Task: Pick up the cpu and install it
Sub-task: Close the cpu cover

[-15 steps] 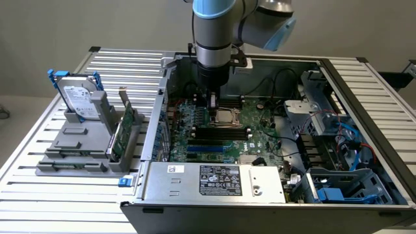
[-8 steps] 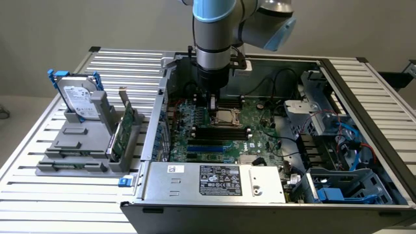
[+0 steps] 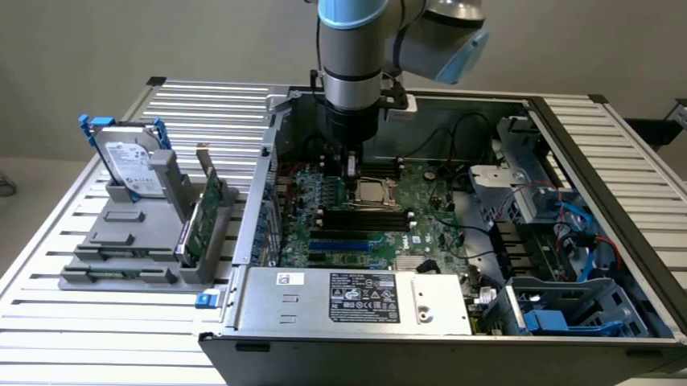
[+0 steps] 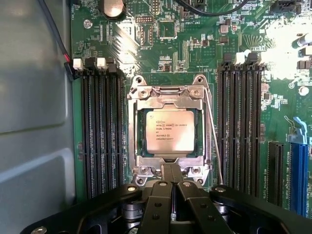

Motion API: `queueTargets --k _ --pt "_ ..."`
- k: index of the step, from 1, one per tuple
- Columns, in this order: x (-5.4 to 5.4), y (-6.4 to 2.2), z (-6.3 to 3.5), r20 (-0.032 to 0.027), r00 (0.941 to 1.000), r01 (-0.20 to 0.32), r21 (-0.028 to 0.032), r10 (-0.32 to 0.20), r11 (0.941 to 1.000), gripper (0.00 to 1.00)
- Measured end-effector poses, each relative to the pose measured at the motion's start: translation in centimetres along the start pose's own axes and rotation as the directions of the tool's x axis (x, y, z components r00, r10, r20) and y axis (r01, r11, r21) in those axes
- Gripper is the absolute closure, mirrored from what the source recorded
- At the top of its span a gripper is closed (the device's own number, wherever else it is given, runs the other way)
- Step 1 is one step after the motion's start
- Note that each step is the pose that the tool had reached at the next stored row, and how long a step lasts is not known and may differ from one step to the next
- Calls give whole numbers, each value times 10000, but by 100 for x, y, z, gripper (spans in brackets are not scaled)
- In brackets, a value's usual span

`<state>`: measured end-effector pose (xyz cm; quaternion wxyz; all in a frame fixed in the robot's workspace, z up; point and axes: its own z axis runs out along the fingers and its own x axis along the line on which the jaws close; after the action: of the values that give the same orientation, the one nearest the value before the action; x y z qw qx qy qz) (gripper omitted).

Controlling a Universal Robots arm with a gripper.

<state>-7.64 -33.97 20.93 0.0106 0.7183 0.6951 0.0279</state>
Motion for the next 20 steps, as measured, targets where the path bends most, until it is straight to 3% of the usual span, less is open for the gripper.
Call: queueTargets --k 8,10,15,20 --pt "-4 -6 92 -3 10000 -1 5 1 10000 89" --pt "0 -1 50 -27 10000 -2 3 2 10000 89" --pt "-10 -10 -41 -15 10000 -5 71 5 10000 89" --pt "-11 -12 -9 -19 10000 -7 81 7 10000 89"
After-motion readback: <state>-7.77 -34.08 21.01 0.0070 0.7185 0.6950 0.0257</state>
